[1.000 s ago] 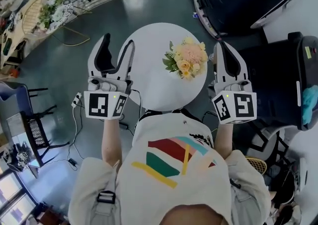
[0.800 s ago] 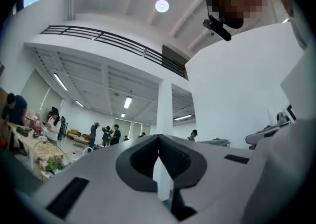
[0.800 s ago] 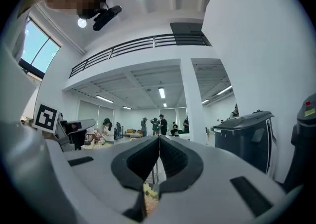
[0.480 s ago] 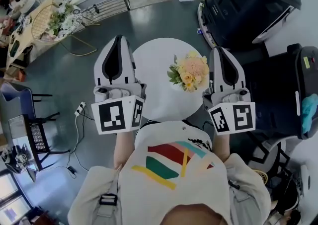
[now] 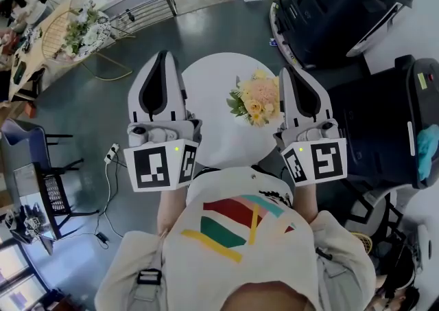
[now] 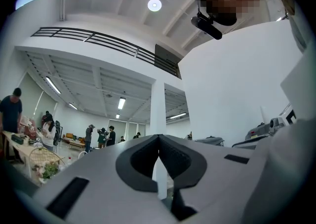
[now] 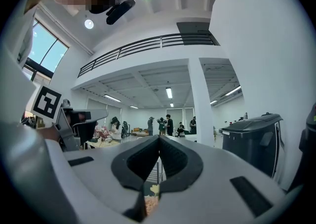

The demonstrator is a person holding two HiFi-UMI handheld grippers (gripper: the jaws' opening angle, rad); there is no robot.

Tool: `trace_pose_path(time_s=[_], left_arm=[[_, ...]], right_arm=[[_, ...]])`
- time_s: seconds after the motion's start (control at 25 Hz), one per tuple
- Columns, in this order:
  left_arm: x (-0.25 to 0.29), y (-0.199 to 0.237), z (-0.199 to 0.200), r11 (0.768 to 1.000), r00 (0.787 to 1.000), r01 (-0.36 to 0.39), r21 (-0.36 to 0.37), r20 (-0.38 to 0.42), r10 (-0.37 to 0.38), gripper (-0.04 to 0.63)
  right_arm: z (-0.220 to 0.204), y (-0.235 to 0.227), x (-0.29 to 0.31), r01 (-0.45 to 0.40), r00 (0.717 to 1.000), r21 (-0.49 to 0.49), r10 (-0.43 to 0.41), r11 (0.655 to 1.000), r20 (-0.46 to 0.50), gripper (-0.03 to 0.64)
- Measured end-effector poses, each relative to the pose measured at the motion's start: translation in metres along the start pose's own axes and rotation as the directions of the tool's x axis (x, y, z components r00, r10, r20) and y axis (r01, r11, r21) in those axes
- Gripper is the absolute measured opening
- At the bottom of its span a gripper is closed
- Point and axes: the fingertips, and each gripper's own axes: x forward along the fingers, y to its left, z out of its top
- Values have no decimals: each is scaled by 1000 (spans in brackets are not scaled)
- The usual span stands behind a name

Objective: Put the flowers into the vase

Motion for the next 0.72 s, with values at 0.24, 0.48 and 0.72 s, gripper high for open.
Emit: trace_pose_path(time_s=[0.24, 0.48, 0.72], left_arm=[[-1, 1, -4, 1000, 1000, -7, 0, -16, 7, 9], [-3, 1, -6, 1000, 1000, -8, -2, -27, 8, 9], [-6, 2, -7, 1000, 999, -14, 2, -30, 14, 9]], right_arm=[[3, 2, 0, -22, 1000, -1, 22, 1000, 16, 11], [3, 3, 1, -34, 999, 4, 34, 999, 19, 11], [2, 7, 2, -48, 999, 1, 48, 999, 20, 11]])
